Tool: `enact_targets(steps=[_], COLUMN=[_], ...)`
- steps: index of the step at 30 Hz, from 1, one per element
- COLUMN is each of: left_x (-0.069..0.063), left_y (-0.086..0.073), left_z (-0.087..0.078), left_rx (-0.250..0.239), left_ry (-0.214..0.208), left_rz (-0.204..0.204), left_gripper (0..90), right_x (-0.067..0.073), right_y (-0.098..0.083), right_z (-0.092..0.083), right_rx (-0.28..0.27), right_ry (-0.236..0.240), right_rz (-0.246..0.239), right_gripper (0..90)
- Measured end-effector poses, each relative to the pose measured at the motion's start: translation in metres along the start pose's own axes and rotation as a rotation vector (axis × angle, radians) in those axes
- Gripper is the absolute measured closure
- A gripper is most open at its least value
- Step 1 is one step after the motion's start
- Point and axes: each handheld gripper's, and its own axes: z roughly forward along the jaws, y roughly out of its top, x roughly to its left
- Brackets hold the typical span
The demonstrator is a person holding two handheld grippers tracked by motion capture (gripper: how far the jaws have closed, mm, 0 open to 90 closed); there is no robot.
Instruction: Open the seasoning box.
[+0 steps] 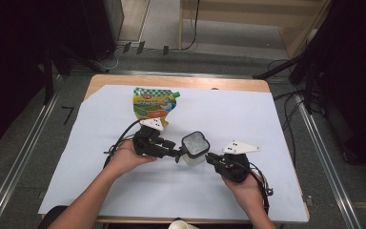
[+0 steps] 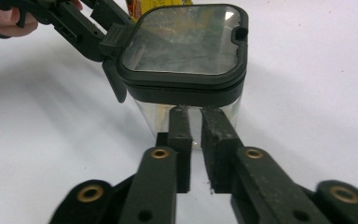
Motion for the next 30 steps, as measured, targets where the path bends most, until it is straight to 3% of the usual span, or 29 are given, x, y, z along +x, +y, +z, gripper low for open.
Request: enact_targets(steps=[4,10,18,30], left_x=[0.002,-0.003,-0.005,-0.02], left_y=[-0.001,-0.001,-0.001,0.001], left_z=[-0.001,0.008,0.013,0.026], left_rx=[0.015,0.051,0.056,0.073], left_ry=[0.003,0.005,0.0,-0.019], left_rz=[-0.016,0.01,0.01,0.048], left_gripper=[72.8,87.9,90.0,90.0], right_x=[-0.002,0.001,0.0,-0.006], right_y=[0.001,0.001,0.0,0.001], right_z=[0.001,0.011,0.013,0.014], right_rx=[0.0,0.026,0.034,0.027], right_ry=[0.008,0.008,0.005,-0.006], right_rz=[0.013,0.007,0.018,0.038], right_gripper=[90.0,90.0,90.0,90.0])
